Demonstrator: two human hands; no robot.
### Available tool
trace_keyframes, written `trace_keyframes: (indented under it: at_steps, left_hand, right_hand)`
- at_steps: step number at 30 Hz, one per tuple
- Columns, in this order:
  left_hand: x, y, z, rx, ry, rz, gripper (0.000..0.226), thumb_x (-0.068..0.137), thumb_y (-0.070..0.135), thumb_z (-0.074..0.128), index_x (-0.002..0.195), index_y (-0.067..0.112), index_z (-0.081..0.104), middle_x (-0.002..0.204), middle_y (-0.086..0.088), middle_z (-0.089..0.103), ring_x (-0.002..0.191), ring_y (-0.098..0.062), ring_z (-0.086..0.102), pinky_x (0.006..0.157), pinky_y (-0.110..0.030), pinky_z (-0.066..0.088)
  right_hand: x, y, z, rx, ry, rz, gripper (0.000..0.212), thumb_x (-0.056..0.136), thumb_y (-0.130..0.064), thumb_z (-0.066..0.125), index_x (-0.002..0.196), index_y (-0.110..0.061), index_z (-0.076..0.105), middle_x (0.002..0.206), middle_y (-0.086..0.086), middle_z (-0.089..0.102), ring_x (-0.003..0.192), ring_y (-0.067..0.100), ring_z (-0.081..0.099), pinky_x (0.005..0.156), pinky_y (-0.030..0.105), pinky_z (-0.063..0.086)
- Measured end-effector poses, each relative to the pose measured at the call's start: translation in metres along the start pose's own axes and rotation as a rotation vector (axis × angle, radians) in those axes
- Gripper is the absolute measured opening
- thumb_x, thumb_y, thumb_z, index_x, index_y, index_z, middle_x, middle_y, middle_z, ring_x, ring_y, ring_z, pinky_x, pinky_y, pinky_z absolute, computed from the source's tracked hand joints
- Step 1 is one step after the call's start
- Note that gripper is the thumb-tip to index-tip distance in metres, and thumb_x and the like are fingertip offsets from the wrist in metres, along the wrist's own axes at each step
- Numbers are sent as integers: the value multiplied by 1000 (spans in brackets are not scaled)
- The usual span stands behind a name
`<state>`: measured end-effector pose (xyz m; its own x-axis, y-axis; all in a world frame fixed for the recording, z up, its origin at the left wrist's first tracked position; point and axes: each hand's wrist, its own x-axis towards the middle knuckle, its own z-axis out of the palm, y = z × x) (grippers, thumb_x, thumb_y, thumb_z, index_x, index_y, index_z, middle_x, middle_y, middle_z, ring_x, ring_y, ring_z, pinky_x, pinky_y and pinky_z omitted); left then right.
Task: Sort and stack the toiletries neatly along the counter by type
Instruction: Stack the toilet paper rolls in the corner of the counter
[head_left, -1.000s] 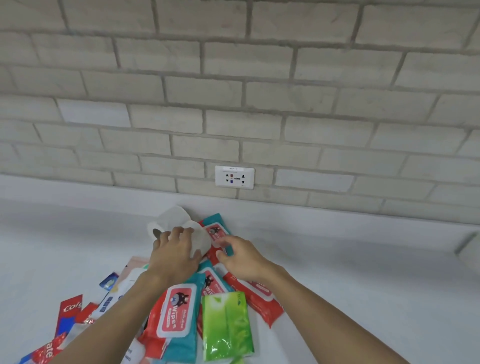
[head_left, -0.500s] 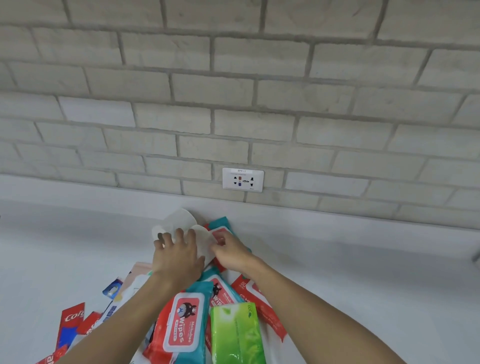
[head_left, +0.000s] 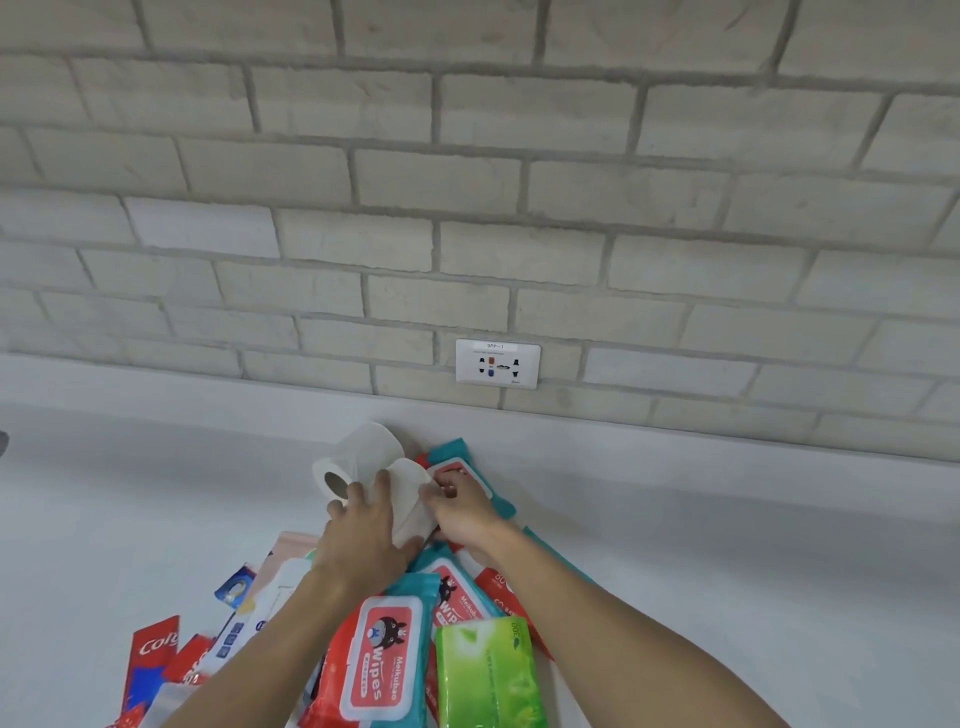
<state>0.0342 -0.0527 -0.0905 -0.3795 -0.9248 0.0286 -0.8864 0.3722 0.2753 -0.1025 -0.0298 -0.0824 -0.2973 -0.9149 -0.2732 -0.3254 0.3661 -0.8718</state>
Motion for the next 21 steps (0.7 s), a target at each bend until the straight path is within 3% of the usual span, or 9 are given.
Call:
trace_keyframes:
  at_steps: [5,8,12,17,21]
  left_hand:
    - [2,-8,4,-54,32,31,100,74,61,62,147,20,6,136,-12,42,115,-35,45,97,-45,45]
    - [2,-11,3,-76,86,93,104,70,62,65,146,17,11,130,-13,47,111,-34,48,95,-45,44]
    - [-3,-7,0,-108,146,154,108,69,62,67,148,13,12,134,-11,43,121,-36,41,104,-47,38]
    - [-13,7,-8,-205,198,269,107,66,61,70,148,16,17,137,-6,41,120,-27,44,101,-40,41]
    - [-21,20,-19,-311,195,416,98,65,68,68,142,25,26,131,5,45,117,-16,44,100,-35,42]
  right_hand:
    - [-4,5,-2,83,0,-53,29,88,-45,60,115,-37,52,119,-8,61,102,14,63,88,36,57]
    - [-10,7,-7,108,30,-105,29,84,-40,68,111,-34,57,115,-11,63,101,12,63,84,33,59]
    - [-26,5,-19,94,96,-207,29,83,-32,72,110,-29,62,112,-12,63,100,7,60,67,11,49]
    - [-45,9,-36,39,158,-298,25,78,-28,76,100,-29,64,105,-15,64,96,5,60,87,23,50]
    - [-62,14,-60,5,191,-389,25,77,-20,78,99,-23,67,103,-13,66,97,-3,57,81,7,40]
